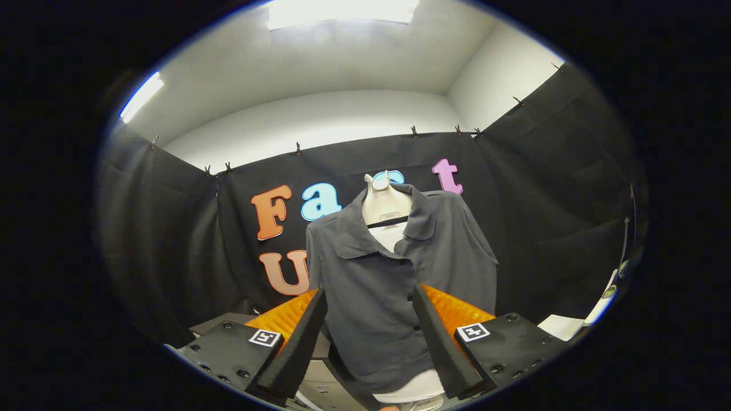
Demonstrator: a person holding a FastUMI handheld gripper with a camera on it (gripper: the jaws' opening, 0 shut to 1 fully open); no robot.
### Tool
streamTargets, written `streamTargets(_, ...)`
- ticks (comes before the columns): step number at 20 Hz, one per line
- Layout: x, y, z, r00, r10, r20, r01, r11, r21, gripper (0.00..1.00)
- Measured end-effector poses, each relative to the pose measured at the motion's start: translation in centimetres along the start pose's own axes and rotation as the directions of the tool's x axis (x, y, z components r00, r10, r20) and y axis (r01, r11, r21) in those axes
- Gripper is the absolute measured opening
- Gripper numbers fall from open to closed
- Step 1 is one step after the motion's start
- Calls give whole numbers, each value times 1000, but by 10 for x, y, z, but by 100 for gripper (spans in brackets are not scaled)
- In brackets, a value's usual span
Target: Iron the clothes twice with a garment steamer, once on the left side and once on the right side.
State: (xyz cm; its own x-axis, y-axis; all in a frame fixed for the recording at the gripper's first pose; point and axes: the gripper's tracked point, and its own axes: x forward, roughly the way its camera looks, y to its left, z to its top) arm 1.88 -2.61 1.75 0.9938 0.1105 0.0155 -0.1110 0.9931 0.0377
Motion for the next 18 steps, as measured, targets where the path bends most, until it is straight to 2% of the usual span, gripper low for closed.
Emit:
streamTargets(4,4,-14,5,1000,2,-6,-2,1000,-27,96)
streamTargets(9,7,3,3,999,37,-26,-37,999,-12,96)
streamTargets(14,18,44,0,997,73,-34,-74,997,-38,96)
streamTargets(18,33,89,-6,992,109,-60,-110,994,-10,96)
